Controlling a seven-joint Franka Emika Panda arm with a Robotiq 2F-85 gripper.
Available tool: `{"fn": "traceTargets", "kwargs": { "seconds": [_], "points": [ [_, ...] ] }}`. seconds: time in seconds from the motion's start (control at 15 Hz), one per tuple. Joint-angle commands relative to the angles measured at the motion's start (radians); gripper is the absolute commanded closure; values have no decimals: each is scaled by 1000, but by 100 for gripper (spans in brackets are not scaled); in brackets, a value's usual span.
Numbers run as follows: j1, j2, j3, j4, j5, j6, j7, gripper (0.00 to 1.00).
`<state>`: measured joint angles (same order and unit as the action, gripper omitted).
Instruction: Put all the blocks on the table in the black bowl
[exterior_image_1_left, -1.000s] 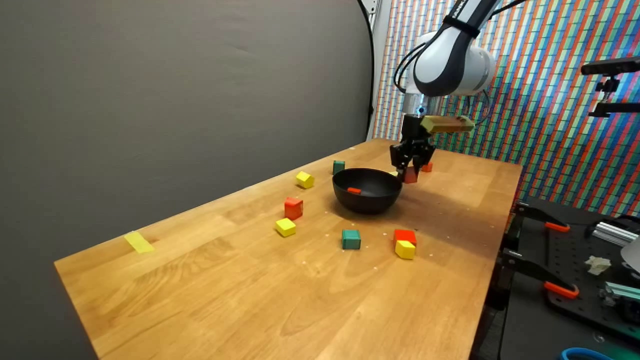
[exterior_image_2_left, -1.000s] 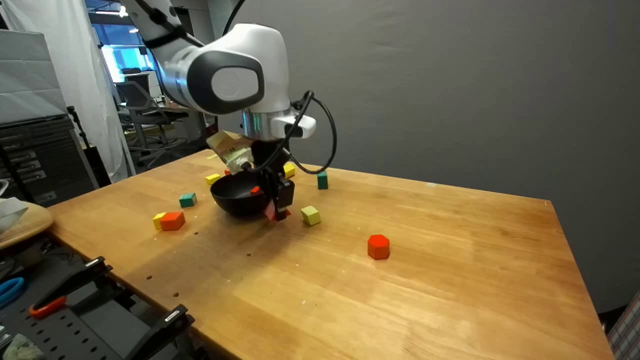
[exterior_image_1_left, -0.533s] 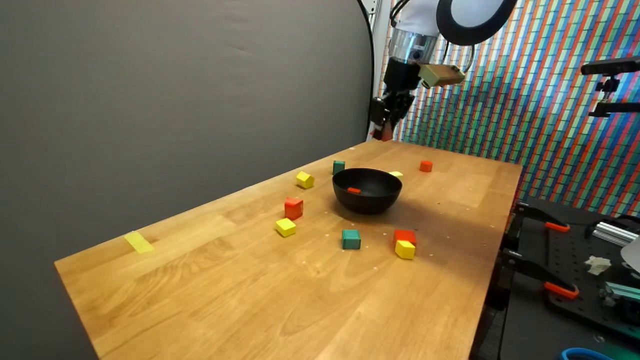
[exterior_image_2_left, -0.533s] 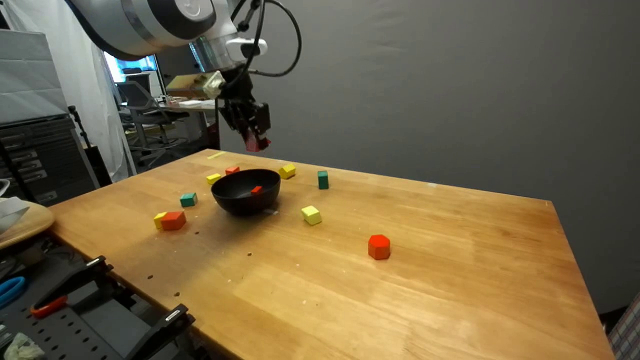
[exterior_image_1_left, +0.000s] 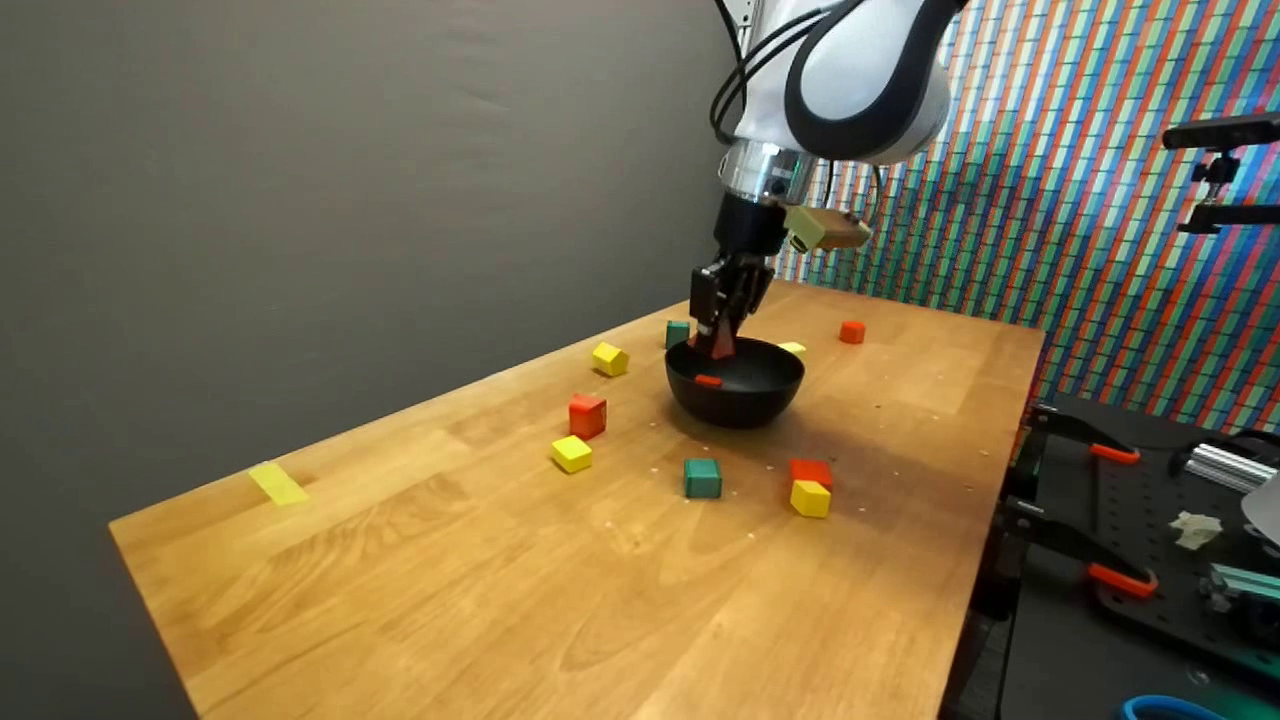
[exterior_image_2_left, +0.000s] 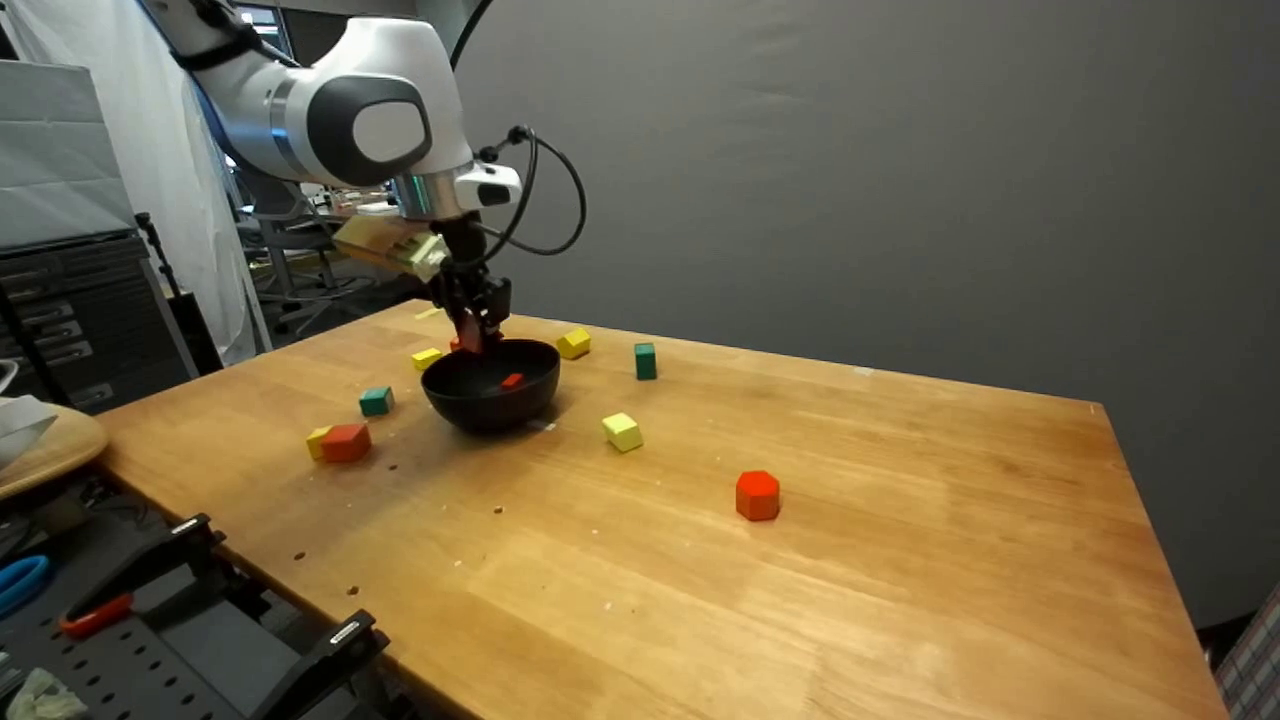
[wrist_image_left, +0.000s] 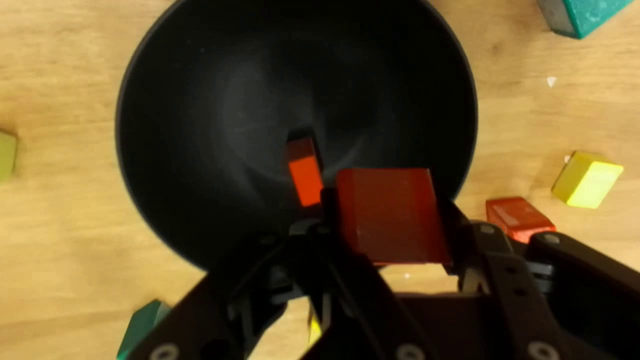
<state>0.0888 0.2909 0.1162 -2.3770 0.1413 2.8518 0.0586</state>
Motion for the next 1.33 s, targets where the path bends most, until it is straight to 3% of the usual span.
{"fn": "traceTargets", "kwargs": {
  "seconds": [0.0,0.07,0.2,0.4,0.67,1.0,1.27],
  "points": [
    [-44,97,27,57,28,-16,-52,78],
    [-48,107,25,56,20,-5,-52,30],
    [-55,99,32,49,15,-4,-62,23],
    [-58,16,65,21,19,-29,-90,1],
    [-38,-132,134,-15,31,-123,-145,0],
    [47,-169,132,-14,-68,-319,-214,0],
    [113,-117,90,-32,-364,-271,-130,0]
  ]
}}
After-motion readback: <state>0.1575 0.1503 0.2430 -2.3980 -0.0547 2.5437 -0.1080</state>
